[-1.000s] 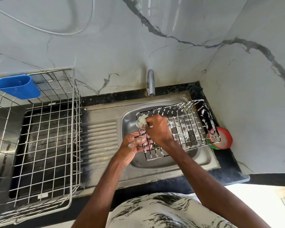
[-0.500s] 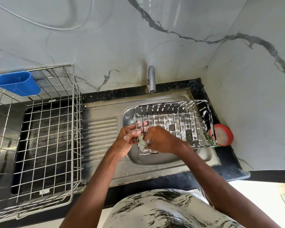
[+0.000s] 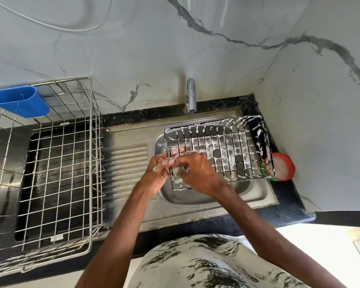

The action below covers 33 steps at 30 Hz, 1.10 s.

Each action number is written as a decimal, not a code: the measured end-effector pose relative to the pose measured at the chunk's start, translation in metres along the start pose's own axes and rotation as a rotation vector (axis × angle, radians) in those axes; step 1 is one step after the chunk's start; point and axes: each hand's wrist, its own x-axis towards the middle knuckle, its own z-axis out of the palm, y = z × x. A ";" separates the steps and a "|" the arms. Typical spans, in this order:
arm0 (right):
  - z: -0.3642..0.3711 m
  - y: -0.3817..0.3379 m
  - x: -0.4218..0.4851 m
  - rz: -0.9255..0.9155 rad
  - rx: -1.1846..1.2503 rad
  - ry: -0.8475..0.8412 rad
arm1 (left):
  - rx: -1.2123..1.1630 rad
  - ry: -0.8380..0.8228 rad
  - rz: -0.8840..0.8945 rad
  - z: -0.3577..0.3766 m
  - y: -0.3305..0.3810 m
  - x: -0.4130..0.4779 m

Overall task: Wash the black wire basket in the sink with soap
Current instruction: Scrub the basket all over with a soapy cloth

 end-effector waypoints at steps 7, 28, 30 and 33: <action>-0.015 0.000 -0.013 -0.017 0.098 -0.163 | -0.094 0.051 -0.023 0.002 0.005 -0.007; 0.010 0.017 -0.003 0.053 -0.155 -0.048 | 0.090 0.087 0.007 0.026 0.011 -0.015; 0.012 0.019 0.000 0.060 -0.192 -0.065 | 0.121 0.054 0.008 0.029 0.015 -0.015; 0.000 0.016 -0.001 -0.004 -0.177 -0.186 | 0.138 0.082 -0.018 0.027 0.017 -0.016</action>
